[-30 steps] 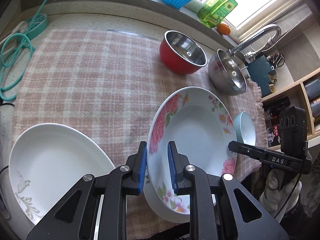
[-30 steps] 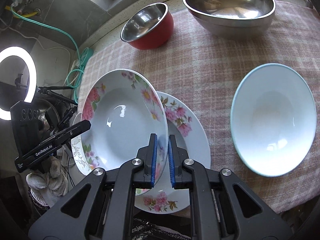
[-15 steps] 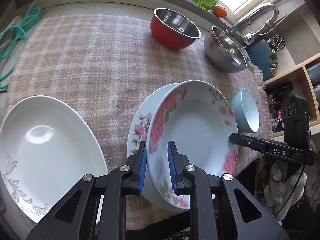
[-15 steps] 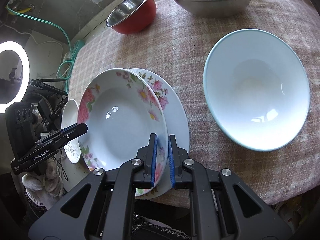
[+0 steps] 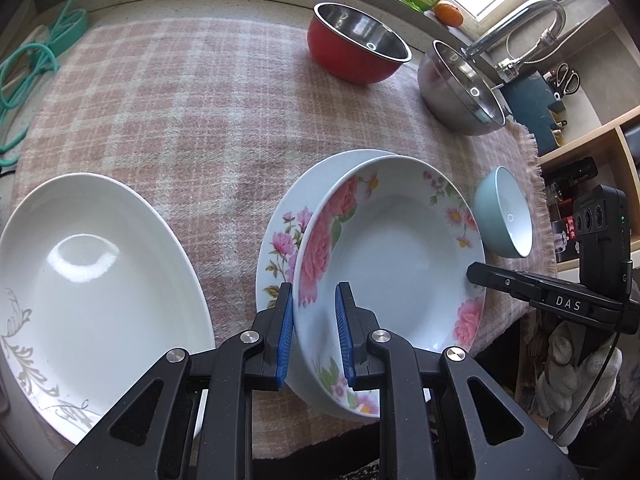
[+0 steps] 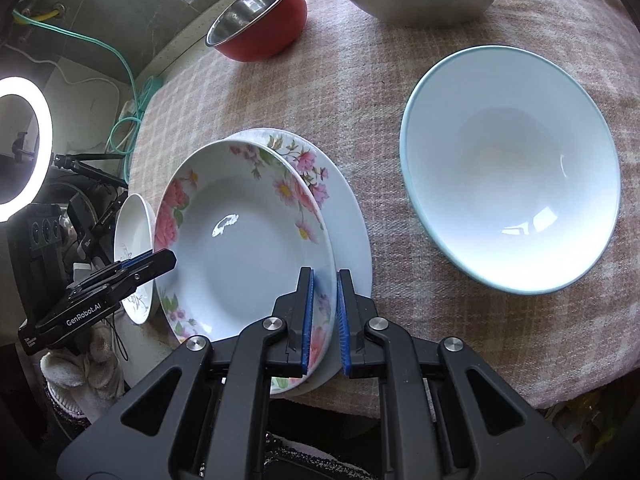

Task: Organize plates and bowls
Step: 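Carry the pink-rose plate onto the pink-flower plate and release it, then move both grippers to the white leaf-pattern plate and grip its rim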

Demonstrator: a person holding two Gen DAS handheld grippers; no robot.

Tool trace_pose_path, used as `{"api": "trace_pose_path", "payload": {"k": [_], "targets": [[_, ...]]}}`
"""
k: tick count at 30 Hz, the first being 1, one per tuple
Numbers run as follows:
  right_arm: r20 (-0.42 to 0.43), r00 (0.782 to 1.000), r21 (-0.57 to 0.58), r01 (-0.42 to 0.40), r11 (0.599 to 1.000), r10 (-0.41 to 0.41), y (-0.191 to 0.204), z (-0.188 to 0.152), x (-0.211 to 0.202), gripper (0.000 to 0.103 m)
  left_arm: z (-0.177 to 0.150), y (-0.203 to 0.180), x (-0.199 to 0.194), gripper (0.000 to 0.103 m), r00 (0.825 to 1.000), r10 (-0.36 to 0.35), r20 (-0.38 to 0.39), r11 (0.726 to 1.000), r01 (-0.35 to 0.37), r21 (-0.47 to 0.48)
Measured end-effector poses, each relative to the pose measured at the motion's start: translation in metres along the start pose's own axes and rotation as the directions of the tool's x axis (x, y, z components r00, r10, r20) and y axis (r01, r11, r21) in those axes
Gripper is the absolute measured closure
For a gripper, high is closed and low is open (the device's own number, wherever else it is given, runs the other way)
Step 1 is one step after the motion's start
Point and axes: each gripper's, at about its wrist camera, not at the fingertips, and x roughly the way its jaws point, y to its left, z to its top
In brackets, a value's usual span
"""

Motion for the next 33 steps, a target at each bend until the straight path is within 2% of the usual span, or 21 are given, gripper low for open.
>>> {"api": "trace_pose_path", "payload": {"k": [8,13,26,28,33], "targets": [[0.013,0.999,-0.031,0.036,0.999,-0.036,0.006,0.004,0.001,0.089,0.002,-0.002,0.001,0.085,1.000,0.021,0.001,1.000,-0.021,0.013],[0.024,0.998,-0.052,0.059,0.997,-0.058,0.010,0.005,-0.002,0.079,0.002,-0.005,0.002,0.085,0.999,0.035,-0.005,0.999,-0.035,0.024],[0.043,0.996,-0.073,0.080,0.994,-0.077,0.013,0.003,-0.005,0.079,0.004,-0.007,-0.003,0.085,0.999,0.047,0.017,0.998,-0.047,0.039],[0.060,0.996,-0.077,0.078,0.994,-0.073,0.015,0.003,-0.010,0.068,0.003,-0.006,-0.007,0.084,0.998,0.054,0.030,0.998,-0.055,0.040],[0.116,0.990,-0.108,0.089,0.990,-0.076,0.028,0.007,-0.022,0.056,0.001,0.002,-0.019,0.084,0.997,0.055,0.063,0.998,-0.056,0.013]]}}
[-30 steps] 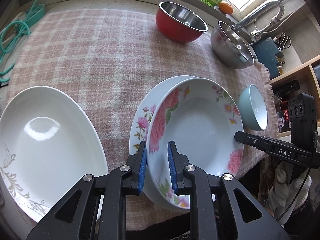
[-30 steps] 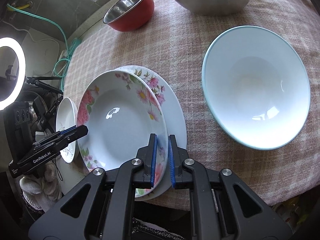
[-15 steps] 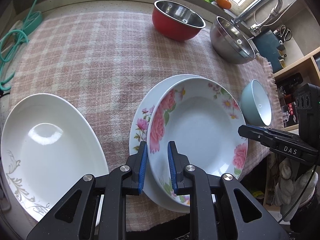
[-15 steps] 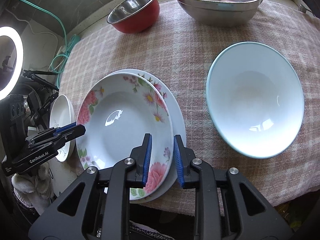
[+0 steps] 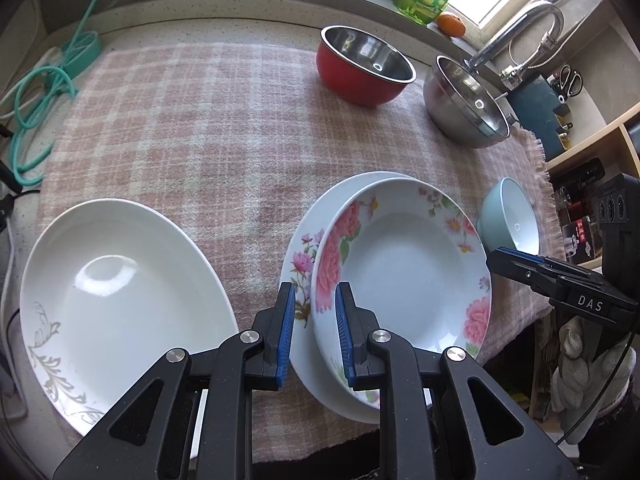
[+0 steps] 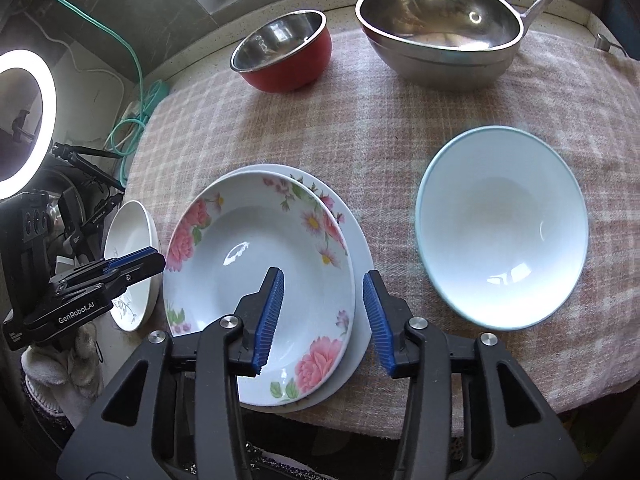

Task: Organize plates and bowls
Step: 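Move both grippers to the white leaf-pattern plate and grip its rim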

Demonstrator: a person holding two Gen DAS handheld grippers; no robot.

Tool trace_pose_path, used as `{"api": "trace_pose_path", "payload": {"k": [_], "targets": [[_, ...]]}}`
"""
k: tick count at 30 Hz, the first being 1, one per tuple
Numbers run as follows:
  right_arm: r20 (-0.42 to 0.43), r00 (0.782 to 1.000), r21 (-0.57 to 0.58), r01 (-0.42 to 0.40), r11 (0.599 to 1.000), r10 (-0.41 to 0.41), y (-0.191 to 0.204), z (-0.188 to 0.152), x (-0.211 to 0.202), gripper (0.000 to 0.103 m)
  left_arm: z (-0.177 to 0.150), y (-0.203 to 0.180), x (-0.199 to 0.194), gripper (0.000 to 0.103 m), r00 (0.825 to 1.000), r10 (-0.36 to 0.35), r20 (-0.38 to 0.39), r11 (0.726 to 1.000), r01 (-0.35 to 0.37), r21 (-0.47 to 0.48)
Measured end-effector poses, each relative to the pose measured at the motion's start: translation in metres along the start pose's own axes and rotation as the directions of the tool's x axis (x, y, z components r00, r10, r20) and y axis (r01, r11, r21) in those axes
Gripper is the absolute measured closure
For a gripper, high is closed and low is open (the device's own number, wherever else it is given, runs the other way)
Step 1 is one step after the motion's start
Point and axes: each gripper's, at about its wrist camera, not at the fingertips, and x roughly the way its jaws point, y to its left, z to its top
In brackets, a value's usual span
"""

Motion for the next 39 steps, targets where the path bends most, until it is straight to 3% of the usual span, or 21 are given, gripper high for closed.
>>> {"api": "trace_pose_path", "payload": {"k": [3,10,16,24,34,37,39], "targets": [[0.034,0.999,-0.018,-0.010,1.000,0.011,0.008,0.005,-0.006,0.039,-0.002,0.009,-0.013,0.076,0.999,0.007,0.036,1.000,-0.006,-0.027],[0.063,0.997,-0.098,-0.044,0.994,0.051,0.039,0.021,-0.007,0.027,-0.014,0.038,-0.047,0.055,0.989,0.055,0.135,0.991,-0.037,-0.130],[0.041,0.995,-0.163,-0.087,0.983,0.095,0.070,0.030,0.007,0.026,-0.032,0.072,-0.067,0.055,0.977,0.104,0.186,0.965,-0.054,-0.258],[-0.019,0.989,-0.253,-0.145,0.957,0.144,0.116,0.034,0.031,0.026,-0.070,0.116,-0.082,0.055,0.962,0.178,0.206,0.907,-0.079,-0.414],[-0.105,0.979,-0.347,-0.199,0.917,0.173,0.167,0.033,0.065,0.026,-0.103,0.152,-0.081,0.055,0.952,0.233,0.198,0.844,-0.096,-0.528],[-0.138,0.974,-0.339,-0.214,0.916,0.177,0.174,0.034,0.079,0.026,-0.109,0.158,-0.075,0.059,0.957,0.222,0.189,0.836,-0.086,-0.542],[-0.158,0.971,-0.332,-0.223,0.917,0.179,0.177,0.034,0.086,0.031,-0.112,0.161,-0.071,0.067,0.960,0.208,0.186,0.833,-0.074,-0.548]]}}
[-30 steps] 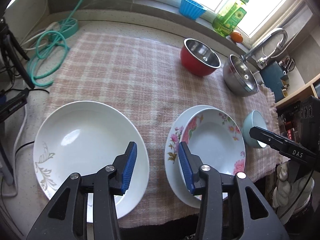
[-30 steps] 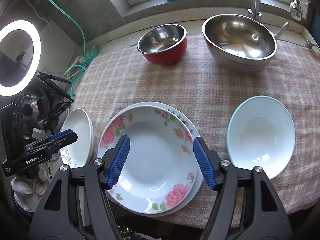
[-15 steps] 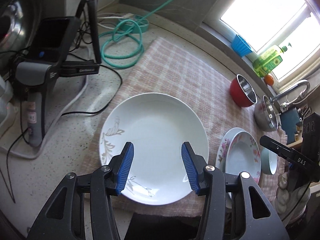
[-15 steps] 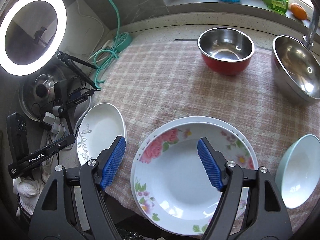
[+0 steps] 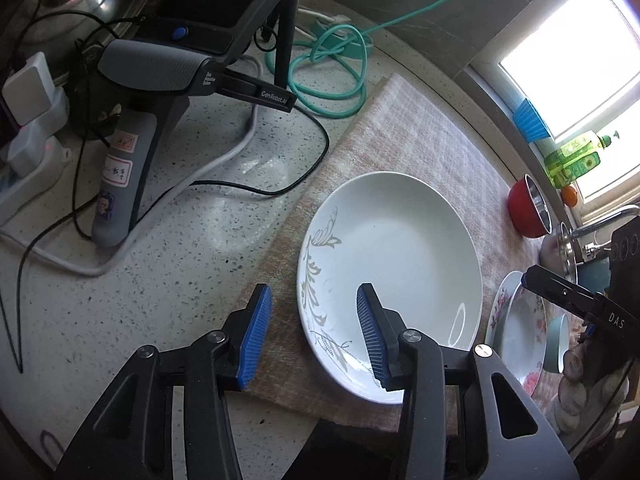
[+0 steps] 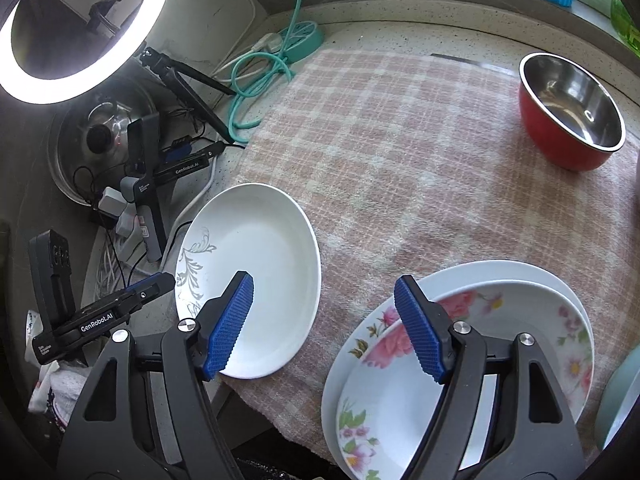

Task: Organize plates and bowls
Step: 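Move both grippers to the white leaf-pattern plate and grip its rim, then lift the white leaf-pattern plate and carry it toward the plate stack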

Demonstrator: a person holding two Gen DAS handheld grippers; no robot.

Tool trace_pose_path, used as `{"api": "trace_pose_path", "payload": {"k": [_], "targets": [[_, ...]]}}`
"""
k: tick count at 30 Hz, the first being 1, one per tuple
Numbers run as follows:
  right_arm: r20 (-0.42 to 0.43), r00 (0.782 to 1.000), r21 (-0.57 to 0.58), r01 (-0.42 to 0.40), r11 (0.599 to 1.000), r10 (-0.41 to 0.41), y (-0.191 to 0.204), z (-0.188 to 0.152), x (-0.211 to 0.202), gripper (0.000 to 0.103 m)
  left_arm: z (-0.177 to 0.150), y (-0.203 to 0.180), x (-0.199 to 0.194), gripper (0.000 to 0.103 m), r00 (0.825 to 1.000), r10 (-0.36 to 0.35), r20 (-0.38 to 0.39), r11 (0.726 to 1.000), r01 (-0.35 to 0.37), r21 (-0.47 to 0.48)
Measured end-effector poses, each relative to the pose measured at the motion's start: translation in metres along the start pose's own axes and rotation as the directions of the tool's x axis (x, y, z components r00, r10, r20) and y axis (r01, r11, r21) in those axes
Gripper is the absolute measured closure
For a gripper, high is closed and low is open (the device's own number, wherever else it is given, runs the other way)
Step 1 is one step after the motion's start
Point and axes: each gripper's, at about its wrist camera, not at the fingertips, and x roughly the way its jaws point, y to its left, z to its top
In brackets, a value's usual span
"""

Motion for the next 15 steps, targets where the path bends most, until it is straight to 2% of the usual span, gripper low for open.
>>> {"api": "trace_pose_path", "payload": {"k": [2,5,11,15], "targets": [[-0.016,1.000,0.003,-0.001,1.000,0.001,0.001,0.002,0.007,0.036,-0.001,0.002,0.003,0.072,1.000,-0.005,-0.011,1.000,0.005,-0.005],[-0.032,0.999,0.004,0.009,1.000,-0.009,0.001,0.004,0.016,0.040,0.000,0.004,0.006,0.075,1.000,-0.008,-0.019,1.000,0.007,-0.006],[-0.073,0.997,0.023,0.003,1.000,-0.001,0.000,0.006,0.034,0.056,0.002,0.007,0.014,0.084,0.999,-0.025,-0.039,1.000,0.024,-0.016],[-0.098,0.995,0.022,-0.002,1.000,0.004,0.002,0.006,0.043,0.070,0.002,0.007,0.018,0.090,0.998,-0.028,-0.048,1.000,0.028,-0.012]]}}
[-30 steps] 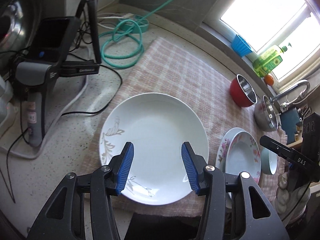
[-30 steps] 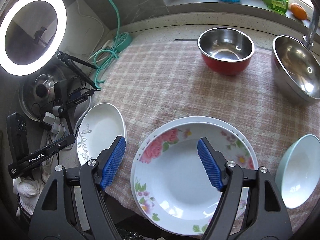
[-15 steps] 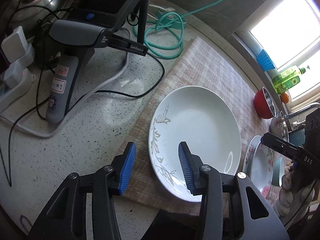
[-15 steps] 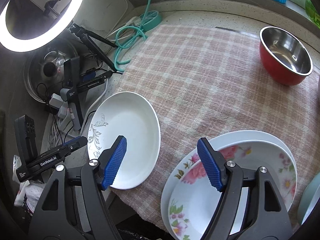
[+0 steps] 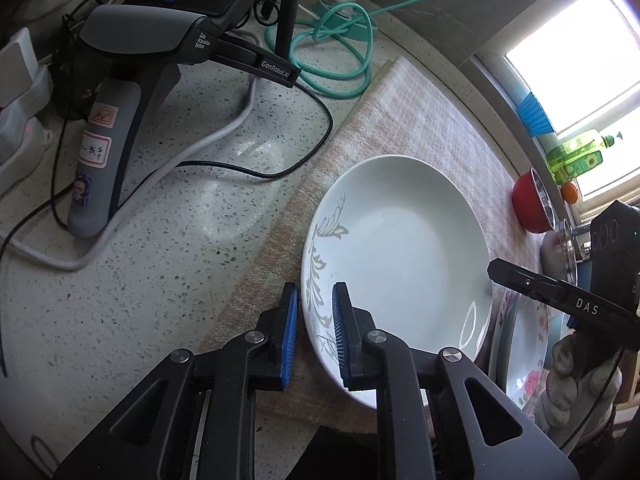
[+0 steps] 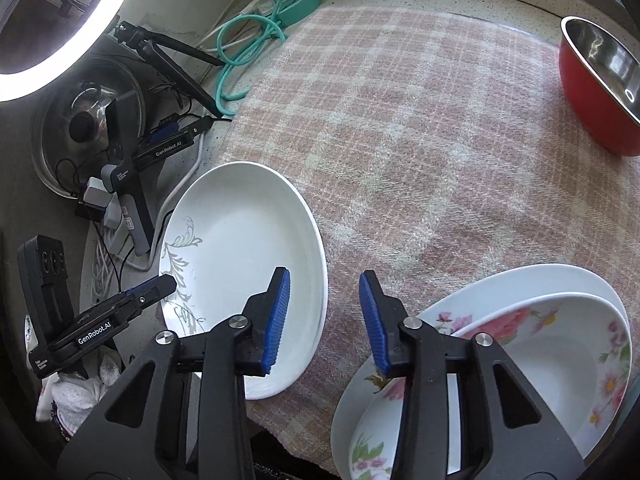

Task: Organize plates and bowls
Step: 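Lift the white leaf-pattern plate and carry it toward the plate stack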

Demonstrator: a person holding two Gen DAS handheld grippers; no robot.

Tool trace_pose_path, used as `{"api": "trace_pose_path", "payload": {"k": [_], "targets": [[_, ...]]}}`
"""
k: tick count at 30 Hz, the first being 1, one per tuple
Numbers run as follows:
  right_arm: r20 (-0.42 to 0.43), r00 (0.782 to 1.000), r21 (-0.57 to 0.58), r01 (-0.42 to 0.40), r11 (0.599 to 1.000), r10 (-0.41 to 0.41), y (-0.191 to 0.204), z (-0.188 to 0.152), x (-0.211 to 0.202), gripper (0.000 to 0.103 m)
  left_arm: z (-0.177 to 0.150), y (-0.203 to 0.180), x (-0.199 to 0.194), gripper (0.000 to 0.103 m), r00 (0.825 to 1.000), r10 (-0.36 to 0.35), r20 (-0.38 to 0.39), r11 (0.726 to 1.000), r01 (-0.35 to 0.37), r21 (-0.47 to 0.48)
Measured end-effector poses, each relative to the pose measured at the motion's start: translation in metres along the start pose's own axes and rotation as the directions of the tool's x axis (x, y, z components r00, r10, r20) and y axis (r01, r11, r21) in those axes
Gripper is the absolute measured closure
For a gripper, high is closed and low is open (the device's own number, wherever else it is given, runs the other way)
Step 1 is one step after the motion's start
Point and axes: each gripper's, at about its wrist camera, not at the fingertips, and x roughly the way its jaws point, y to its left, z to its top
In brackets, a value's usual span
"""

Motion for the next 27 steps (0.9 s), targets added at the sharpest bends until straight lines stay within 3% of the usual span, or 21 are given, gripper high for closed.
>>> {"api": "trace_pose_path", "payload": {"k": [6,18,27], "targets": [[-0.019,1.000,-0.007,-0.006,1.000,0.006,0.002,0.002,0.008,0.090,0.001,0.001,0.004,0.092,1.000,0.004,-0.006,1.000,-0.004,0.005],[0.004,1.000,-0.032,0.029,0.999,-0.029,0.007,-0.003,0.003,0.091,0.002,-0.007,0.002,0.092,1.000,0.025,-0.003,0.999,-0.025,0.029],[0.061,0.998,-0.002,0.010,1.000,-0.010,0.000,-0.008,-0.033,0.091,0.005,-0.026,-0.016,0.092,1.000,-0.005,0.027,0.998,0.004,0.059]]}}
